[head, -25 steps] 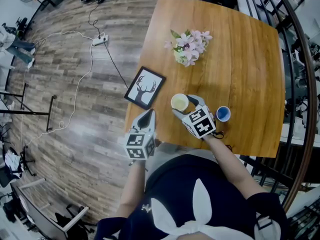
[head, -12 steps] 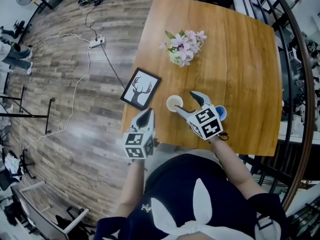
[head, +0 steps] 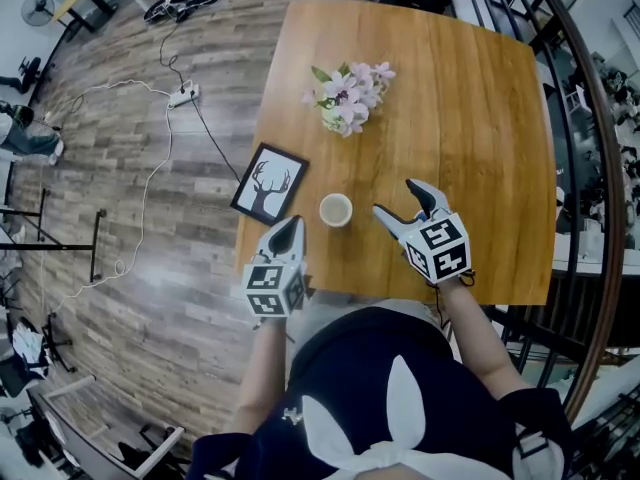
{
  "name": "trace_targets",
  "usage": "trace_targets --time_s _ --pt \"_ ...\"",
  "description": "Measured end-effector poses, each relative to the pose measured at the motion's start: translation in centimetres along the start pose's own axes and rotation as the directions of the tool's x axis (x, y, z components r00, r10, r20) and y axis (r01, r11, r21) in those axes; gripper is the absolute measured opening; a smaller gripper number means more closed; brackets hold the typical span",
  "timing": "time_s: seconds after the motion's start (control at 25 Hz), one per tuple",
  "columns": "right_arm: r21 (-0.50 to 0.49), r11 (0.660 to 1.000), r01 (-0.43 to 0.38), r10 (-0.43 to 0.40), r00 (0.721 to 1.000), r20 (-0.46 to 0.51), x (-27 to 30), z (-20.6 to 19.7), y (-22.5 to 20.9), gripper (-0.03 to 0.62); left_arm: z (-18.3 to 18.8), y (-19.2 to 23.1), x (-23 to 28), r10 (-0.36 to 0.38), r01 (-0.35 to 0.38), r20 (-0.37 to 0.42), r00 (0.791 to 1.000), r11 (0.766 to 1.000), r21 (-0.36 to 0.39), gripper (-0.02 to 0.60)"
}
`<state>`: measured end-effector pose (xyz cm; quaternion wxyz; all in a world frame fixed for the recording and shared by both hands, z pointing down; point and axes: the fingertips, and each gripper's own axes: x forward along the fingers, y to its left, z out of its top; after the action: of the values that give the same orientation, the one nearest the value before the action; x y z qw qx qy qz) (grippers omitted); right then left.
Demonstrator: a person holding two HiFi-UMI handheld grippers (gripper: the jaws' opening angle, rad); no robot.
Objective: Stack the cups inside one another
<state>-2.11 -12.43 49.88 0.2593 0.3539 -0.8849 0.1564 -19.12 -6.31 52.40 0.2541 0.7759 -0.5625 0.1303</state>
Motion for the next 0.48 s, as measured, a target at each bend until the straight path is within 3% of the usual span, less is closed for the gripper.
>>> trace_targets --time_s 0.48 --pt "0.094 0.988 0.121 -0.119 0.993 -0.025 -4.7 -3.9 -4.9 0.337 0.7 -3.3 2.0 -0.06 0.06 -0.008 0.998 0.998 0.032 0.021"
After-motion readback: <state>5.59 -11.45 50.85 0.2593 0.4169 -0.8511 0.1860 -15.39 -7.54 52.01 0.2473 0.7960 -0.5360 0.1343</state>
